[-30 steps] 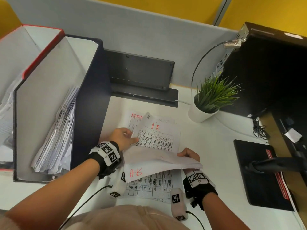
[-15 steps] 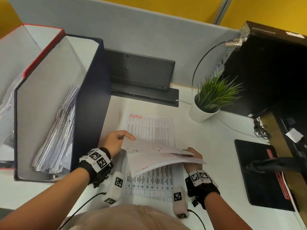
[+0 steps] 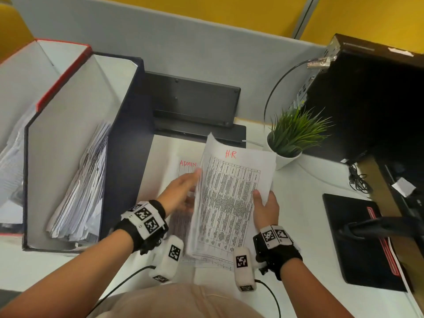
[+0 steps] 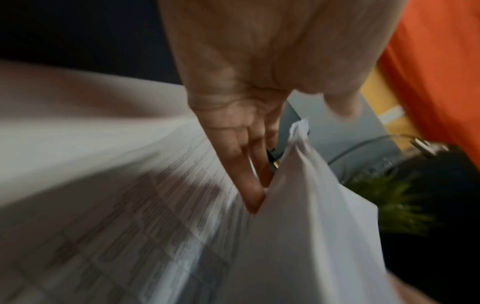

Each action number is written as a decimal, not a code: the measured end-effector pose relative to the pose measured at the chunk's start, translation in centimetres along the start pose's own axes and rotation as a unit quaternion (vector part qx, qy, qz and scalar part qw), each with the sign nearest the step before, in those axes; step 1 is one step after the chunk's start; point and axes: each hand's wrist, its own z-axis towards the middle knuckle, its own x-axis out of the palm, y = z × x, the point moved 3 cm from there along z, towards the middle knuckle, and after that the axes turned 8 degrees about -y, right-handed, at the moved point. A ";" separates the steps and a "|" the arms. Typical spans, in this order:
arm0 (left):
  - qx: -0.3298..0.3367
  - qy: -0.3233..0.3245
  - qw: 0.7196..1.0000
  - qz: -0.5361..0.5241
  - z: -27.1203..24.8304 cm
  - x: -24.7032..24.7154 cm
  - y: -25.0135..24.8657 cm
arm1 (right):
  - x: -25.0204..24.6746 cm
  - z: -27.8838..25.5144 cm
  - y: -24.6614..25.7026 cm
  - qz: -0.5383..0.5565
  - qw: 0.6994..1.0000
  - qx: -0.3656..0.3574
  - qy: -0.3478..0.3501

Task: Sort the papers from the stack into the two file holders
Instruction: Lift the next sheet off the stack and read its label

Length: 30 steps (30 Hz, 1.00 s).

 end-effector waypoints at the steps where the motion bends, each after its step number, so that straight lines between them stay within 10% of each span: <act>1: 0.035 -0.006 0.998 0.060 -0.2 0.1 -0.1 | 0.0 -0.1 0.5 0.007 1.000 -0.014 -0.001; 5: 0.162 -0.058 0.975 0.143 -0.3 0.0 -1.6 | -0.5 -0.8 4.0 0.060 0.994 -0.086 -0.015; 12: 0.305 -0.129 0.943 -0.018 -3.1 -2.4 -7.1 | -1.9 -2.5 11.8 0.241 0.951 -0.194 0.014; 30: 0.104 -0.191 0.975 0.041 -0.7 -1.7 -0.6 | 2.1 -3.6 5.8 0.119 0.988 -0.064 0.080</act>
